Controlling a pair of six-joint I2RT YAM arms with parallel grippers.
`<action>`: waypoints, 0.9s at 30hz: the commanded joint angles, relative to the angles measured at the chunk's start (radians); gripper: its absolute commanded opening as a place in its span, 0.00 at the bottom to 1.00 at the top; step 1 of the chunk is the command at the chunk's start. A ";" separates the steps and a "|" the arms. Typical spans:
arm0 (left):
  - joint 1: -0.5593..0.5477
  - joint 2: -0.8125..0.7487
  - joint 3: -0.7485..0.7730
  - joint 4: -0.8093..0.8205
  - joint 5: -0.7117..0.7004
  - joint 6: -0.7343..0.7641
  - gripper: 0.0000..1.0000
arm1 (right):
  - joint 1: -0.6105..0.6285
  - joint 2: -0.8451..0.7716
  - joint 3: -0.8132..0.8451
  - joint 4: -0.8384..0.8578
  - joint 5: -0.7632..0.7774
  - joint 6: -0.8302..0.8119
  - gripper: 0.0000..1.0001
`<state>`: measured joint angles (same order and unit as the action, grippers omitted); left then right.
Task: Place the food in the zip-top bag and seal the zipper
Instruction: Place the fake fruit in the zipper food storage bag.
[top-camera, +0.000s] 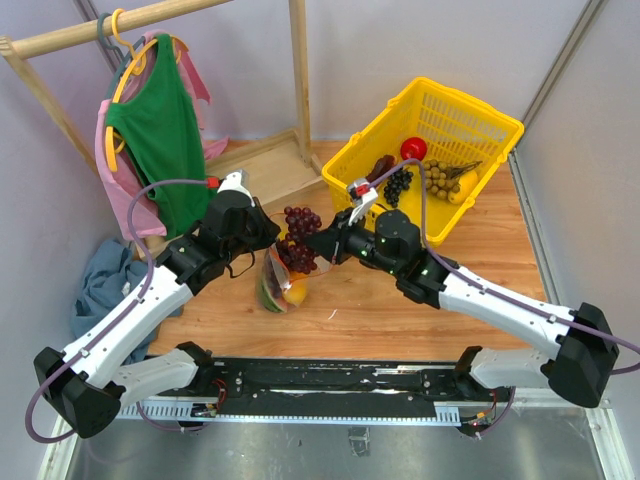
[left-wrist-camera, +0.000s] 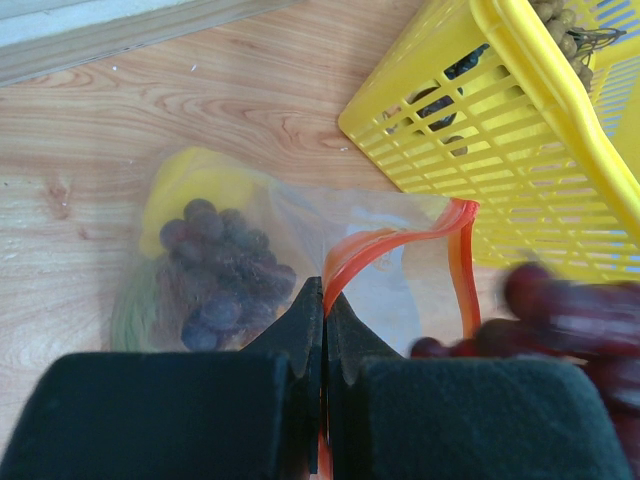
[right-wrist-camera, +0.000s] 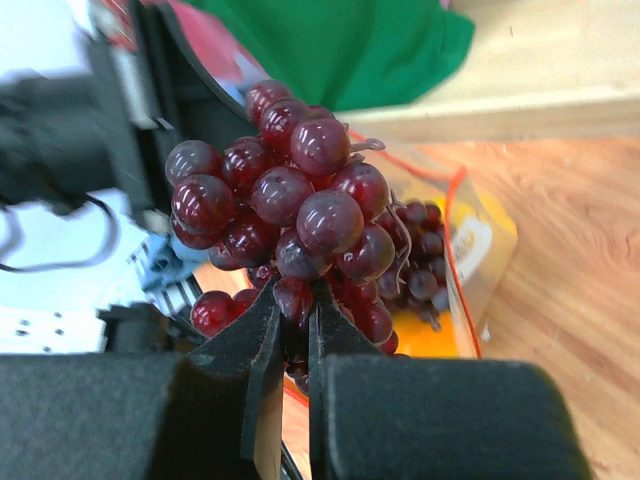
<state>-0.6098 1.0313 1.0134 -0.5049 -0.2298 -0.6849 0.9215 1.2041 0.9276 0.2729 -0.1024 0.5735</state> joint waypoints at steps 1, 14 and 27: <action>0.005 -0.003 -0.004 0.048 0.004 -0.014 0.00 | 0.023 0.032 -0.067 0.093 0.034 -0.025 0.01; 0.004 -0.027 -0.013 0.037 0.028 -0.015 0.00 | 0.030 0.201 0.073 -0.146 0.046 -0.068 0.22; 0.005 -0.045 -0.023 0.024 0.019 -0.017 0.00 | 0.030 0.084 0.172 -0.367 0.083 -0.224 0.59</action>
<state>-0.6098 1.0142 0.9962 -0.5034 -0.2077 -0.6937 0.9321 1.3560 1.0592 0.0013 -0.0689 0.4294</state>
